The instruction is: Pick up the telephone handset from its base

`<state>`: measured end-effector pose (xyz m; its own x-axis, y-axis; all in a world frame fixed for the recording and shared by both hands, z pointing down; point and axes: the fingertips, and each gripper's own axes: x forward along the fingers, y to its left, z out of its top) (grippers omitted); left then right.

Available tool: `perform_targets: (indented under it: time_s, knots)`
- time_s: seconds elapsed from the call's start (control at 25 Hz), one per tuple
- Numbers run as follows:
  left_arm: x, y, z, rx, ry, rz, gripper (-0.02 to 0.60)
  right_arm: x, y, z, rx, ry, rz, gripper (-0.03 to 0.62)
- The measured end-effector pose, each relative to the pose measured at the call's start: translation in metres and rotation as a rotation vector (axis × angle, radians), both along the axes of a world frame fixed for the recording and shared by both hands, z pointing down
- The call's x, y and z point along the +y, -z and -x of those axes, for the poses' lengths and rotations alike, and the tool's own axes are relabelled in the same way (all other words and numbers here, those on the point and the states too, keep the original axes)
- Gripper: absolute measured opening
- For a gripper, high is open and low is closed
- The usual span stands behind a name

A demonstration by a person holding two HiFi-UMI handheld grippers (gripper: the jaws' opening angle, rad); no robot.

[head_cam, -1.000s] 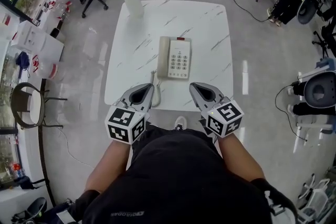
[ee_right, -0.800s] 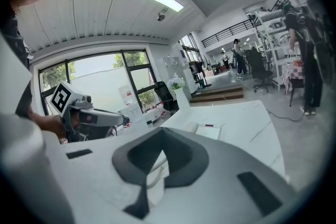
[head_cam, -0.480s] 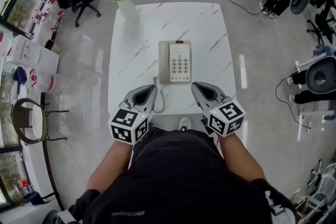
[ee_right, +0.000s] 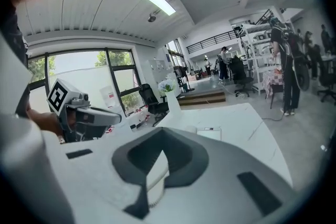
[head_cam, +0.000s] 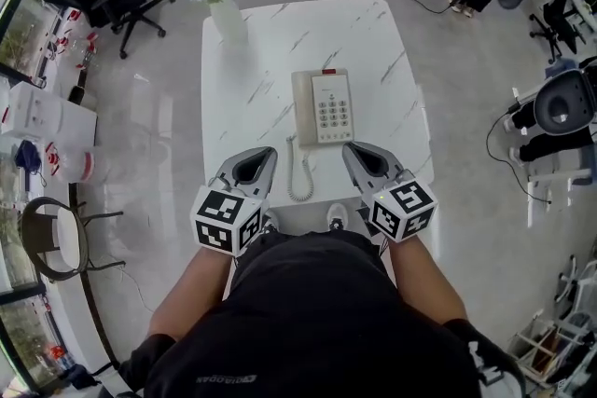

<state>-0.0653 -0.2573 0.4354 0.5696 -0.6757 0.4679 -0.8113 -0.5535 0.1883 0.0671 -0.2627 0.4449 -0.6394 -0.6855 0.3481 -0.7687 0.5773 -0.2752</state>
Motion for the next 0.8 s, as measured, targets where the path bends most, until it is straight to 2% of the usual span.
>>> perform_targets:
  time_s: [0.36, 0.8]
  knots:
    - [-0.001, 0.001, 0.028, 0.015, -0.015, -0.007, 0.002, -0.003, 0.007, 0.022, 0.060, -0.007, -0.020, 0.002]
    - [-0.004, 0.001, 0.038, 0.037, -0.005, -0.006, 0.002, -0.005, 0.013, 0.029, 0.112, -0.002, -0.037, 0.002]
